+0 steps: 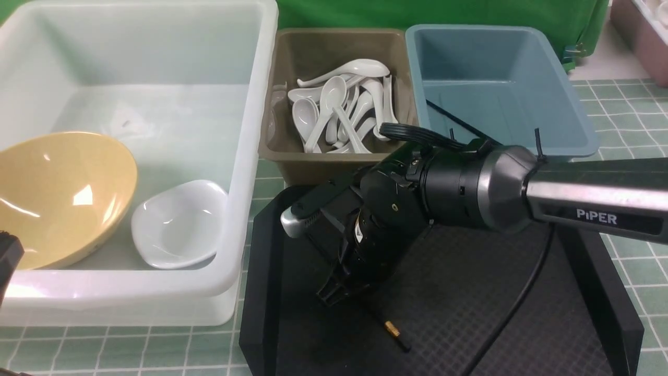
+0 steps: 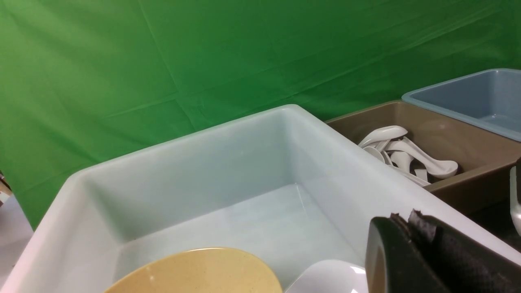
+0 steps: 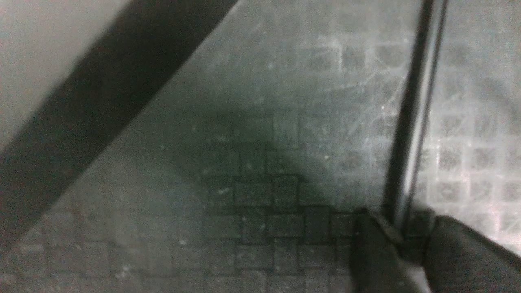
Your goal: On blue table put chopsticks spoon bowls plates into blue grey white boxes.
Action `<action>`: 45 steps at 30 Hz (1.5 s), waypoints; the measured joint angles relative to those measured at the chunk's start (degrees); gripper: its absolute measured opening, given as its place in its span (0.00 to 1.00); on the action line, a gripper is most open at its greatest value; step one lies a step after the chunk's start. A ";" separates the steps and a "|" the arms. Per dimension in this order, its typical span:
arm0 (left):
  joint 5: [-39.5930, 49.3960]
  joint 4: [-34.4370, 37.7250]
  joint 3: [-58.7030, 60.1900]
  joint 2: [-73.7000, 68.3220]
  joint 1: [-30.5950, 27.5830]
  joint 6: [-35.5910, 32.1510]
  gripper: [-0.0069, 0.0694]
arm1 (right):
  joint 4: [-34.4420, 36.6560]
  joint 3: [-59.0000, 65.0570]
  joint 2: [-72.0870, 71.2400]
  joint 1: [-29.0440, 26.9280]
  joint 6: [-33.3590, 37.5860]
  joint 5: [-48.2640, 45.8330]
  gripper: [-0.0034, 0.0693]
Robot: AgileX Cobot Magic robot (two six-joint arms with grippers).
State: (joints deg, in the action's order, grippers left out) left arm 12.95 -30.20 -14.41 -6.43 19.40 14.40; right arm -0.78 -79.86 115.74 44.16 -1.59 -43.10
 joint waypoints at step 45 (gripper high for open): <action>-0.04 -1.00 0.00 0.00 0.00 0.00 0.09 | -6.89 4.16 -35.58 -20.04 7.91 -13.36 0.10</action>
State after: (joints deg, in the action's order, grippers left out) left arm 12.91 -31.20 -14.41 -6.43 19.40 14.40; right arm -7.66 -75.70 80.16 24.12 6.32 -56.46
